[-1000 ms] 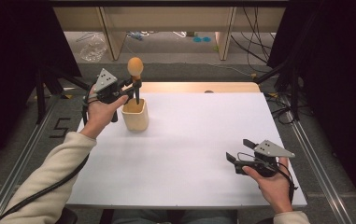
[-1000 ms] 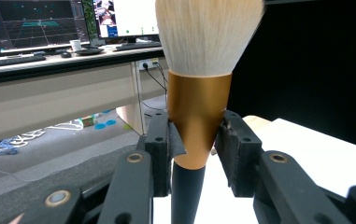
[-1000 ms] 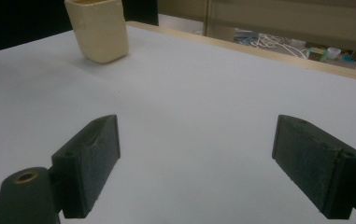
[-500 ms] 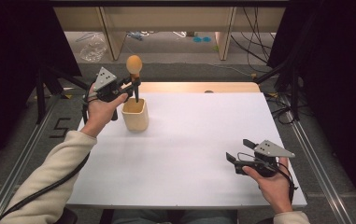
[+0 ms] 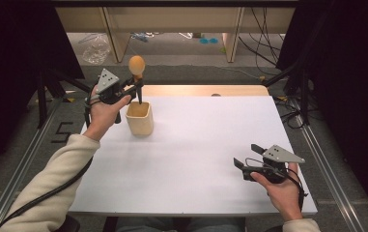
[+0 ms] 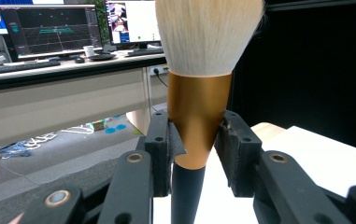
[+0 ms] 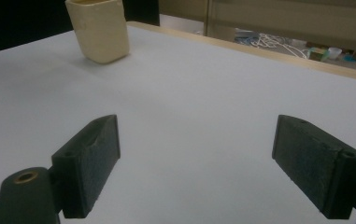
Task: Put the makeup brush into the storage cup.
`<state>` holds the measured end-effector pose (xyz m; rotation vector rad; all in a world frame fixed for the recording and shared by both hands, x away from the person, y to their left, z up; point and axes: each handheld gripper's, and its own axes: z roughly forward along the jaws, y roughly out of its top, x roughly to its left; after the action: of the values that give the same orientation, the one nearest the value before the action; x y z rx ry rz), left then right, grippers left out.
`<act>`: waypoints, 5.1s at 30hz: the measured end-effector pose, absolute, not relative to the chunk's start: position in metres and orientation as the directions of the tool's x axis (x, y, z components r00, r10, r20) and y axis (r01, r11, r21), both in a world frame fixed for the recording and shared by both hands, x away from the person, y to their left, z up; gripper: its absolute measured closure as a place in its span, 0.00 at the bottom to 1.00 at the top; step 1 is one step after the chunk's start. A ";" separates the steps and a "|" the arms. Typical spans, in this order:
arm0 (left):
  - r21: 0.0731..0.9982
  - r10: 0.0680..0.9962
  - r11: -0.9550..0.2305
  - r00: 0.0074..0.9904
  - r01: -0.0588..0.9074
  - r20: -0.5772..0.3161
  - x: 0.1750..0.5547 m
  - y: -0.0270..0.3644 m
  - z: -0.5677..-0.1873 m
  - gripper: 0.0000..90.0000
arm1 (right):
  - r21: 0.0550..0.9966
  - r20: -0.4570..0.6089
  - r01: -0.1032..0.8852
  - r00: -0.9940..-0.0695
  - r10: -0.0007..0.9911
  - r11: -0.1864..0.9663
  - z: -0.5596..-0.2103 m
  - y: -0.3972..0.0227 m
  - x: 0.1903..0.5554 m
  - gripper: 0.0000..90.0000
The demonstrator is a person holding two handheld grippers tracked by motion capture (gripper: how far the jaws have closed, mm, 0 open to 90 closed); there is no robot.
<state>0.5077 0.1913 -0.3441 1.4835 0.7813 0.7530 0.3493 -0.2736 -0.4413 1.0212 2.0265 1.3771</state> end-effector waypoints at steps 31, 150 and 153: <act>0.999 0.850 -0.021 0.527 0.029 0.002 0.513 0.194 -0.356 0.74 | 0.927 0.018 0.309 -0.605 0.796 0.213 -0.442 -0.273 0.350 0.18; 0.997 0.861 -0.052 0.508 0.064 0.012 0.514 0.192 -0.401 0.74 | 0.928 0.031 0.310 -0.616 0.787 0.206 -0.443 -0.272 0.350 0.18; 0.996 0.863 -0.061 0.505 0.067 0.019 0.514 0.193 -0.403 0.74 | 0.928 0.031 0.310 -0.616 0.787 0.206 -0.443 -0.272 0.350 0.18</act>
<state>0.5141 0.1929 -0.4025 1.5027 0.8445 0.7983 0.3503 -0.2721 -0.4433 1.0173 2.0325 1.3993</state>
